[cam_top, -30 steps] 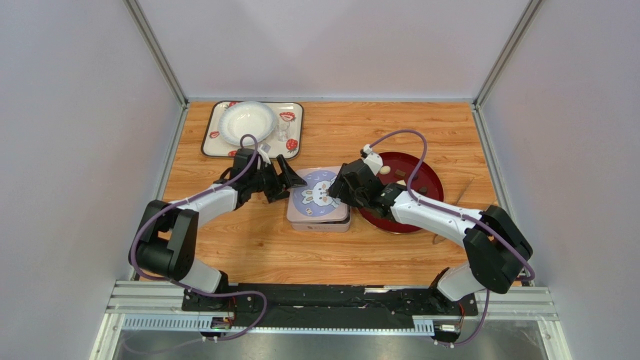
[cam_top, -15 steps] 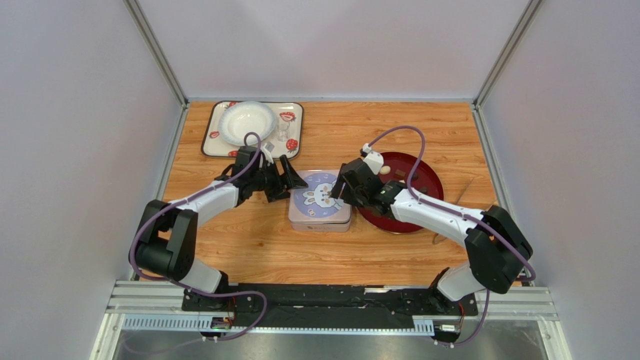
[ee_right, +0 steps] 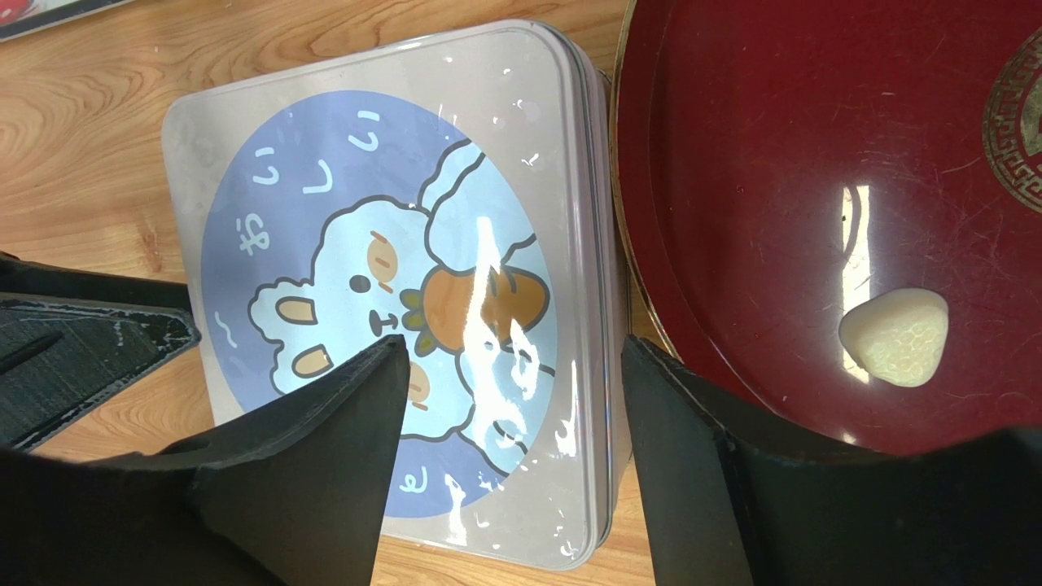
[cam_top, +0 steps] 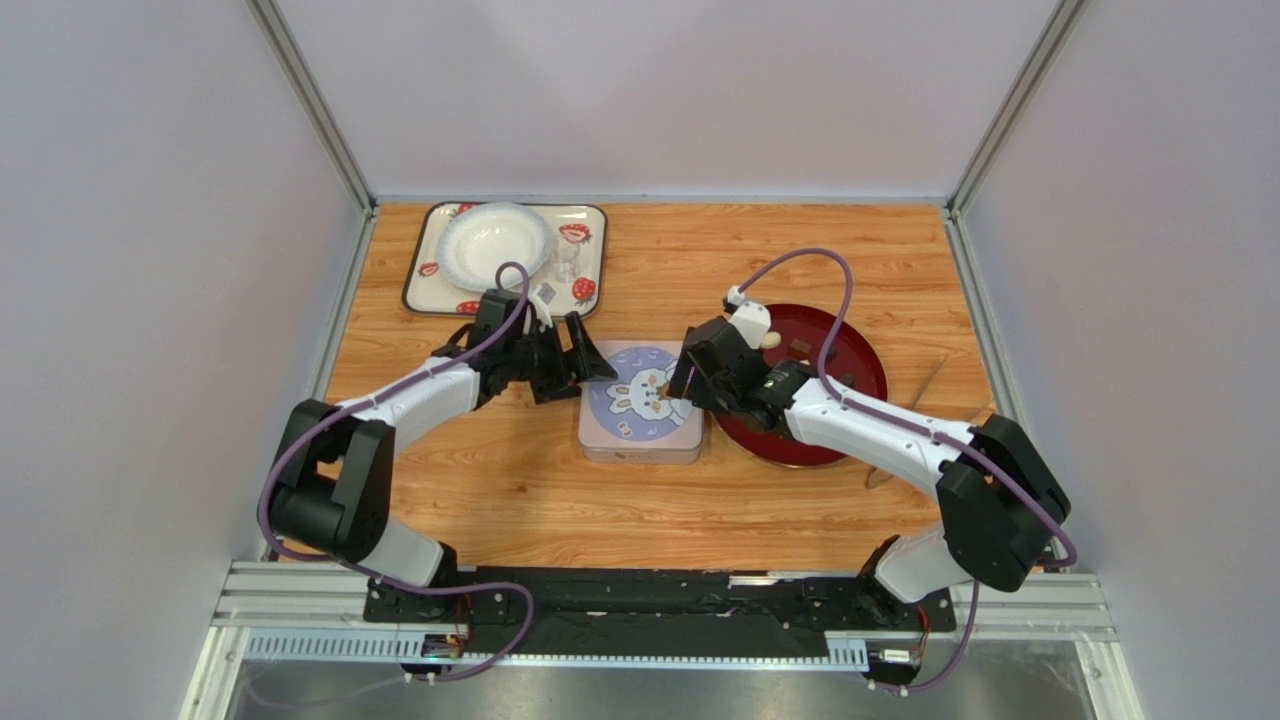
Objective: Pack the chocolate
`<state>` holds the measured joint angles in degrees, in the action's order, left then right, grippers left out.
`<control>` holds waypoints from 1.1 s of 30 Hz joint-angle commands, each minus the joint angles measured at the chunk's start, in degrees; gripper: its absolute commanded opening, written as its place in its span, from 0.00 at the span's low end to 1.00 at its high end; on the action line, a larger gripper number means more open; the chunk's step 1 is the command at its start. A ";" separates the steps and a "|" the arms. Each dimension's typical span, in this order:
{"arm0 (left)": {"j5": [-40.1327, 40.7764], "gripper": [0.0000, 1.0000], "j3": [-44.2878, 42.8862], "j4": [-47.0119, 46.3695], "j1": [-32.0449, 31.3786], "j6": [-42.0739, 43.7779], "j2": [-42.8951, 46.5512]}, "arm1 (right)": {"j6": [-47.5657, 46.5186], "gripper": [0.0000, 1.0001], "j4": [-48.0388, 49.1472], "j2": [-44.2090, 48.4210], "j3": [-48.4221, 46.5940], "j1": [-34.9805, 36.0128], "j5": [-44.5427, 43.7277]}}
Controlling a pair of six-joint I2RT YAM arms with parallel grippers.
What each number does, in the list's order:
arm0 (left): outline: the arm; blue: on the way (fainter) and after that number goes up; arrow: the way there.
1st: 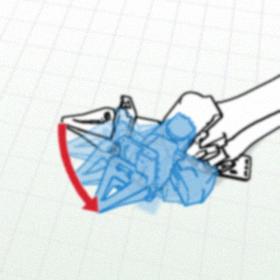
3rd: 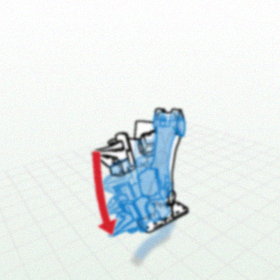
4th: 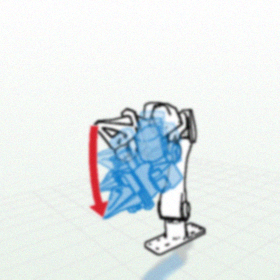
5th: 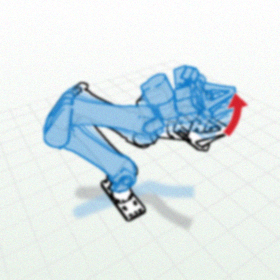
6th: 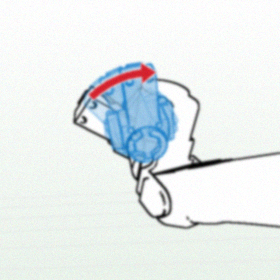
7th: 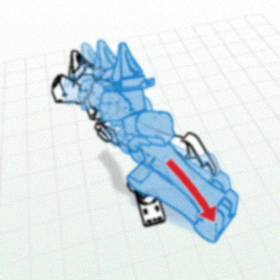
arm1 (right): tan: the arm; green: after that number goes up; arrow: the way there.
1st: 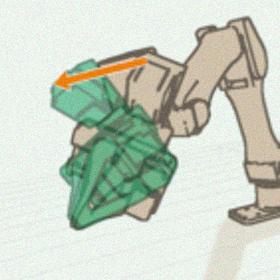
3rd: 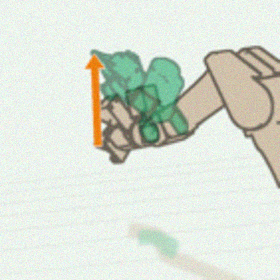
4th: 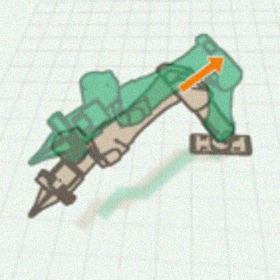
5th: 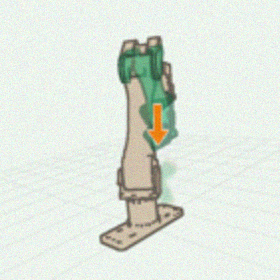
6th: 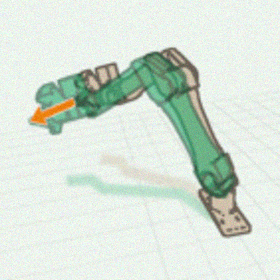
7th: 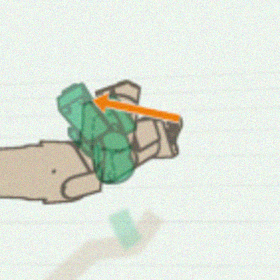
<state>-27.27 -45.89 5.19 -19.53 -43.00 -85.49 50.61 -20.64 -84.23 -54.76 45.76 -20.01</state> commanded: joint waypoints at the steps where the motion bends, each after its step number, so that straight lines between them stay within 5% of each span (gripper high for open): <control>1: 0.72 0.88 -2.63 1.49 -0.51 2.13 1.73 | -1.21 0.66 0.87 2.58 -0.43 -0.40 -1.44; 8: 1.07 0.88 -3.94 2.72 -0.77 2.93 1.56 | -1.04 0.61 3.50 3.02 2.99 -3.22 3.92; 26: 2.48 0.87 -6.05 5.44 -1.04 3.89 1.03 | 0.54 0.28 8.07 0.99 10.46 -9.37 11.48; 33: 3.27 0.87 -7.20 7.20 -1.65 4.68 0.68 | 2.03 0.24 8.95 -0.76 12.48 -12.09 13.94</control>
<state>-24.73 -50.35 11.62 -20.51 -39.92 -85.49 52.31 -8.43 -83.07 -45.34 35.94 -6.46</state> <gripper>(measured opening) 0.876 0.251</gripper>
